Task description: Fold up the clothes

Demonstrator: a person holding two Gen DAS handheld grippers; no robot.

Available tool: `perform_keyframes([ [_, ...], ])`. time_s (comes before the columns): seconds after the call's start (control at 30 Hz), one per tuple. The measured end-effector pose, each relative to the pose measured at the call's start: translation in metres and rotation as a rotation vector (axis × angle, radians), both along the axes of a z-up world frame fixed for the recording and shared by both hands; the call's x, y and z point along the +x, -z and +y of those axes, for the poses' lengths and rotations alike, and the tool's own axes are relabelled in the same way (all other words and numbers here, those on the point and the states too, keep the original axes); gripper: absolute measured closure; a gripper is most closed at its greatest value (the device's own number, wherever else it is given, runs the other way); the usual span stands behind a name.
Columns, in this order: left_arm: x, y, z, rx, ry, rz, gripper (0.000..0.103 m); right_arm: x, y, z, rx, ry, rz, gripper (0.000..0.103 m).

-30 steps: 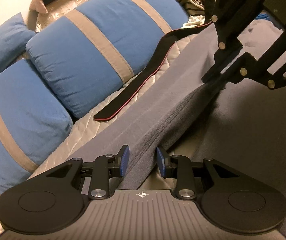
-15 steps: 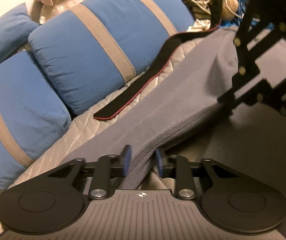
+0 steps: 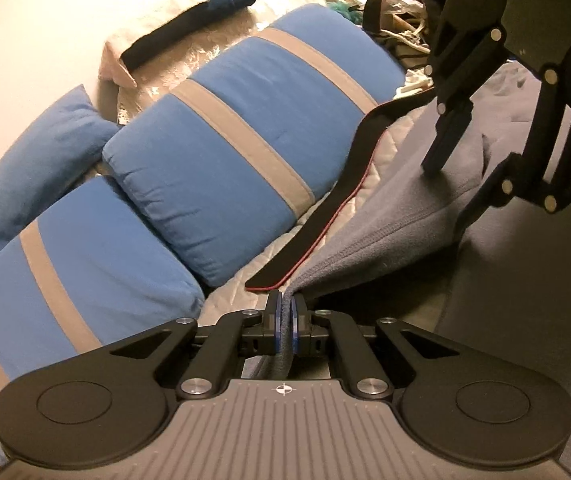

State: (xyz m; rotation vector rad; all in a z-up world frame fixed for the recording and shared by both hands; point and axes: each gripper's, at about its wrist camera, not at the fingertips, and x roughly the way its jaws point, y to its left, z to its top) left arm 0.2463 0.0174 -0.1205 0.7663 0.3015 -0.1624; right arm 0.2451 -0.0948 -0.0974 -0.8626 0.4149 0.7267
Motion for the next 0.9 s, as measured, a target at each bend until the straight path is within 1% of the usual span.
perform_keyframes([
  [0.13, 0.005, 0.0, -0.004, 0.016, -0.024, -0.029, 0.098, 0.005, -0.001, 0.0, 0.014, 0.017, 0.013, 0.05],
  [0.17, 0.005, -0.001, -0.004, 0.008, -0.029, -0.031, 0.098, 0.006, -0.001, 0.001, 0.015, 0.015, 0.016, 0.051],
  [0.23, 0.007, -0.003, -0.004, -0.009, -0.038, -0.036, 0.098, 0.005, 0.001, 0.003, 0.009, 0.005, 0.024, 0.055],
  [0.33, 0.009, -0.008, -0.002, -0.04, -0.052, -0.04, 0.098, 0.003, 0.006, 0.006, -0.009, 0.007, 0.013, 0.066],
  [0.37, 0.009, -0.01, -0.001, -0.049, -0.056, -0.041, 0.098, 0.004, 0.007, 0.007, -0.01, 0.013, 0.006, 0.079],
  [0.4, 0.009, -0.01, 0.0, -0.056, -0.056, -0.042, 0.098, 0.004, 0.008, 0.007, -0.011, 0.02, -0.001, 0.089],
  [0.43, 0.009, -0.011, 0.001, -0.062, -0.057, -0.042, 0.098, 0.005, 0.008, 0.007, -0.012, 0.027, -0.008, 0.092],
  [0.47, 0.009, -0.011, 0.001, -0.065, -0.056, -0.041, 0.098, 0.006, 0.009, 0.008, -0.012, 0.034, -0.015, 0.094],
  [0.53, 0.009, -0.01, 0.001, -0.06, -0.054, -0.043, 0.098, 0.005, 0.009, 0.01, -0.031, 0.046, -0.059, 0.095],
  [0.67, 0.008, -0.009, 0.001, -0.045, -0.051, -0.042, 0.098, -0.004, 0.007, 0.01, -0.093, 0.027, -0.188, 0.096],
  [0.77, 0.009, -0.006, 0.001, -0.017, -0.052, -0.026, 0.098, -0.015, 0.004, 0.008, -0.142, -0.01, -0.262, 0.096],
  [0.83, 0.009, -0.002, 0.001, 0.01, -0.05, -0.009, 0.098, -0.024, 0.006, 0.006, -0.182, -0.056, -0.274, 0.096],
  [0.9, 0.009, 0.003, 0.0, 0.036, -0.047, 0.009, 0.098, -0.033, 0.01, 0.004, -0.219, -0.111, -0.252, 0.096],
])
